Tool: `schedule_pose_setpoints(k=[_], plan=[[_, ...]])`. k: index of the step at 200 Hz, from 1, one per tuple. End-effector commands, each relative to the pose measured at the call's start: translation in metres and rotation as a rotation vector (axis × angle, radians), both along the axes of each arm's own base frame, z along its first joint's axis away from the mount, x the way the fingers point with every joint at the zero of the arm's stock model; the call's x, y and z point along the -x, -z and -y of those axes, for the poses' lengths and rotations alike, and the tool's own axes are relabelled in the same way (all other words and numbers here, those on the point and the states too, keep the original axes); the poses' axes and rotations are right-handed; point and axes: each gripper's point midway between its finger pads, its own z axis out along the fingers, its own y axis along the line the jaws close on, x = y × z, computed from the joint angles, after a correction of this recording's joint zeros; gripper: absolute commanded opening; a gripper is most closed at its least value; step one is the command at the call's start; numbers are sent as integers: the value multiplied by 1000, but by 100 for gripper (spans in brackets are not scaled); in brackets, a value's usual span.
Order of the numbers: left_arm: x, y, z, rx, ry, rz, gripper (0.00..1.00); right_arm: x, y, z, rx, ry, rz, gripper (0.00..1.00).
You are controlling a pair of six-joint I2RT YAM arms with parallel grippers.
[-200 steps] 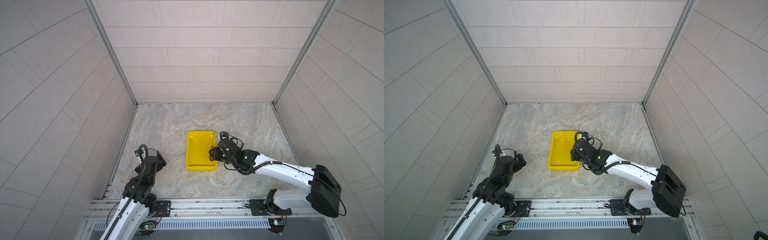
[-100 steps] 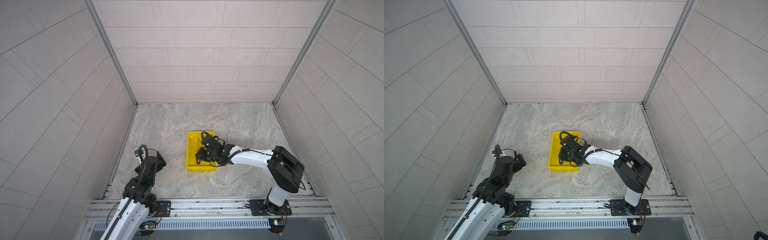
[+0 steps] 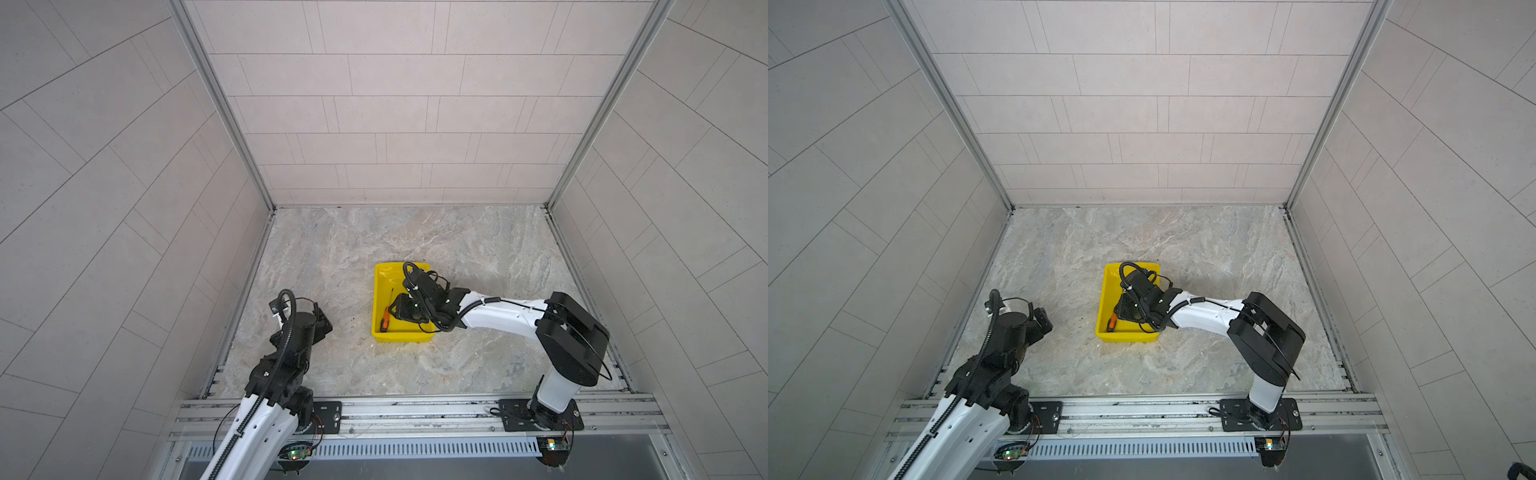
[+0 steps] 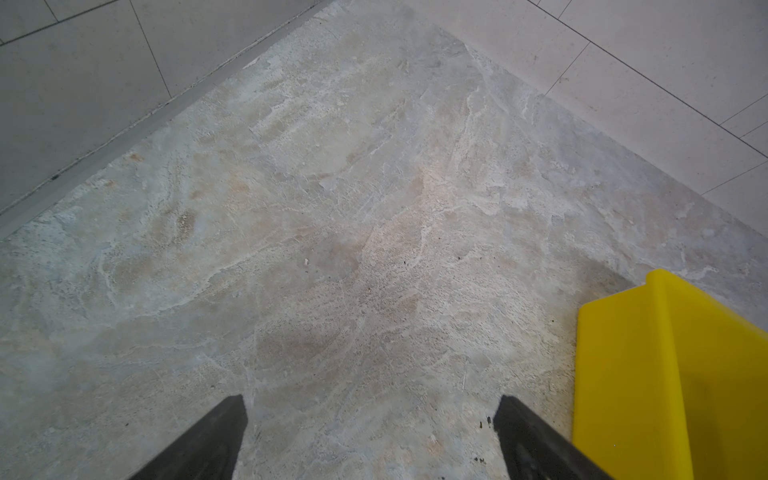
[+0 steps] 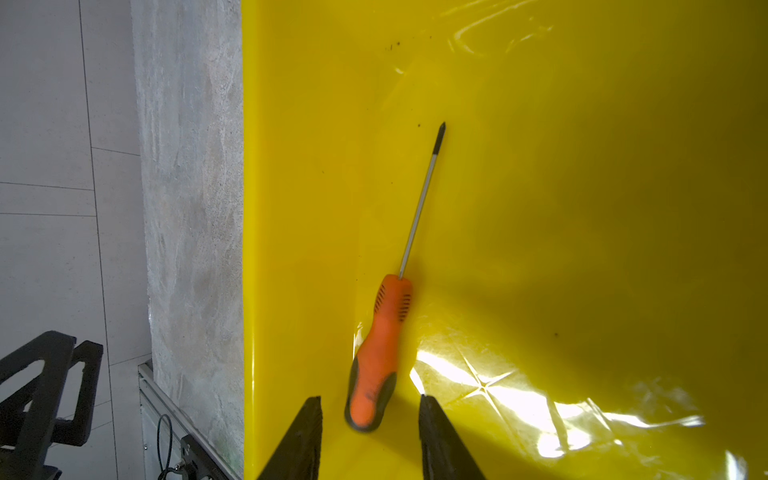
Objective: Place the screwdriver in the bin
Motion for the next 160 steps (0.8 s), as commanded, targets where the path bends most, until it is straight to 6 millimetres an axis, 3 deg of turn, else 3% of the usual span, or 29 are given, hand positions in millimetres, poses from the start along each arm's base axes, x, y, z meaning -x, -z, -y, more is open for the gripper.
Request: schedule_pose_setpoints(k=[1, 37, 71, 87, 102, 126, 139, 150, 160], plan=[[0, 1, -3, -1, -19, 10, 100, -2, -22, 4, -12, 16, 39, 40], [0, 1, -3, -2, -20, 8, 100, -5, -41, 25, 42, 14, 107, 40], [0, 2, -4, -4, -20, 5, 100, -12, -47, 83, 184, 38, 211, 40], [0, 2, -3, -2, -18, 5, 100, -18, -51, 125, 238, 67, 233, 45], [-1, 2, -2, 1, -15, 5, 100, -25, -60, 179, 336, 141, 274, 50], [-1, 3, -2, 0, -12, 1, 100, -29, -92, 269, 569, 294, 434, 65], [-2, 4, -1, -2, -11, -3, 100, -27, -113, 315, 745, 421, 573, 66], [-2, 4, -1, -1, -11, -6, 100, -27, -129, 337, 854, 463, 720, 65], [-2, 4, -1, -1, -9, -8, 100, -23, -128, 343, 914, 441, 834, 67]])
